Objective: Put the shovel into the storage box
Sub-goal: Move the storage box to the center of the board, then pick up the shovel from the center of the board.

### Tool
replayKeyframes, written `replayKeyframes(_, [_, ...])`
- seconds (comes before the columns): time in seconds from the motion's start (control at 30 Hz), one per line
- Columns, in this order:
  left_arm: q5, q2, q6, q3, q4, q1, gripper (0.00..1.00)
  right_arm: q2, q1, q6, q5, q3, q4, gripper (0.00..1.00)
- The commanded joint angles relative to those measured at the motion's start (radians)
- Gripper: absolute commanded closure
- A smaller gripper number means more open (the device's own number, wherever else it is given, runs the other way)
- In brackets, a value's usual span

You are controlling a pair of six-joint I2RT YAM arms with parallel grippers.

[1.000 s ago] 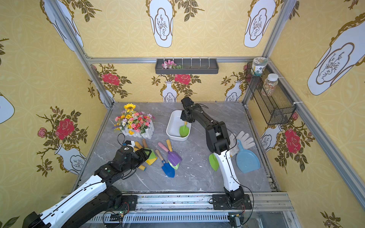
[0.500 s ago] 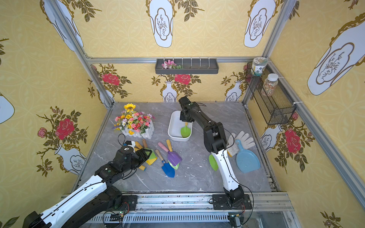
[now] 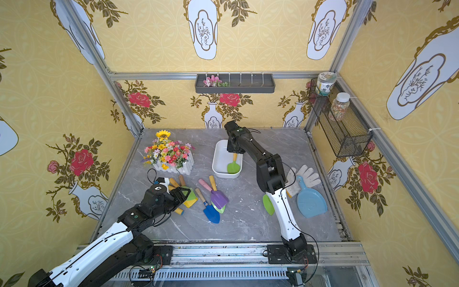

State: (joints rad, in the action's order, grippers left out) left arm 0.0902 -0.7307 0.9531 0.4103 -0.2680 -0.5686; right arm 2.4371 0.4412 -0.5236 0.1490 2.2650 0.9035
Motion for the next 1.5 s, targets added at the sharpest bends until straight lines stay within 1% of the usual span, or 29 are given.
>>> replayKeyframes(0.0, [0.007,-0.017,-0.027,0.027,-0.015,0.001,0.36,-0.059,0.008,-0.002,0.025,-0.035,-0.009,0.52])
replayKeyframes(0.13, [0.020,-0.031,-0.042,0.062,-0.039,0.001,0.36,-0.130,0.020,0.006,0.014,-0.101,-0.038,0.49])
replayKeyframes(0.67, [0.045,-0.127,-0.136,0.218,-0.170,0.003,0.38,-0.504,0.121,0.079,-0.043,-0.541,-0.166,0.41])
replayKeyframes(0.8, [0.032,-0.171,-0.152,0.247,-0.179,0.002,0.39,-0.607,0.156,0.085,-0.078,-0.660,-0.202,0.40])
replayKeyframes(0.9, [0.009,-0.206,-0.157,0.257,-0.164,0.002,0.41,-0.668,0.181,0.077,-0.079,-0.722,-0.210,0.40])
replayKeyframes(1.07, [-0.048,-0.280,-0.170,0.269,-0.119,0.002,0.43,-0.769,0.188,0.036,-0.090,-0.851,-0.224,0.42])
replayKeyframes(1.17, [-0.082,-0.335,-0.185,0.284,-0.094,0.001,0.44,-0.821,0.175,0.006,-0.069,-0.937,-0.216,0.42])
replayKeyframes(1.23, [-0.107,-0.370,-0.200,0.297,-0.074,0.000,0.44,-0.859,0.147,-0.014,-0.074,-0.991,-0.214,0.42])
replayKeyframes(1.47, [-0.171,-0.504,-0.224,0.353,-0.012,-0.018,0.44,-0.966,-0.023,-0.046,-0.090,-1.169,-0.212,0.45])
